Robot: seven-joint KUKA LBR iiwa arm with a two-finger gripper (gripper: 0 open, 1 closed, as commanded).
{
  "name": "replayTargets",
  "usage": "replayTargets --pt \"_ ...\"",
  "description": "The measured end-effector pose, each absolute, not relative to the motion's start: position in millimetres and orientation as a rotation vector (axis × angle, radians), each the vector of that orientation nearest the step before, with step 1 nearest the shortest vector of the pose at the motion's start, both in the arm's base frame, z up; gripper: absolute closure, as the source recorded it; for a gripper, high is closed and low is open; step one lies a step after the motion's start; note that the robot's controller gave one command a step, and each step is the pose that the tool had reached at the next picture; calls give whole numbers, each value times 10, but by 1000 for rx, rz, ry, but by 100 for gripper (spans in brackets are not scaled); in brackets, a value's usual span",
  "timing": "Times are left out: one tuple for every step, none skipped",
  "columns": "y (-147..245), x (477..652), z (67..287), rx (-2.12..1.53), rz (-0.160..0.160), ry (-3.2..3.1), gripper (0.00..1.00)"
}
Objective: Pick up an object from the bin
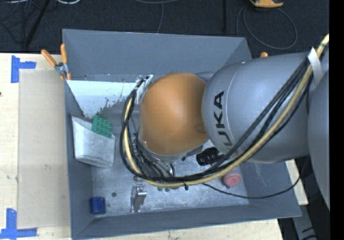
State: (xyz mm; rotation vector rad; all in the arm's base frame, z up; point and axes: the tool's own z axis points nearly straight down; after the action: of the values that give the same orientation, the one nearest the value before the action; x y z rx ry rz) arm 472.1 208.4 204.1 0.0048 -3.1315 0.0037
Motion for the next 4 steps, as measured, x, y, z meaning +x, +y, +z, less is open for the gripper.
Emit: replayTargets --pt "1304 4869 738 419 -9 -3148 0" --pt "1076 5686 719 917 -2 -3011 0" --pt "738 5966 1023 943 4 -3003 0" --pt "963 5761 720 819 0 -3040 0"
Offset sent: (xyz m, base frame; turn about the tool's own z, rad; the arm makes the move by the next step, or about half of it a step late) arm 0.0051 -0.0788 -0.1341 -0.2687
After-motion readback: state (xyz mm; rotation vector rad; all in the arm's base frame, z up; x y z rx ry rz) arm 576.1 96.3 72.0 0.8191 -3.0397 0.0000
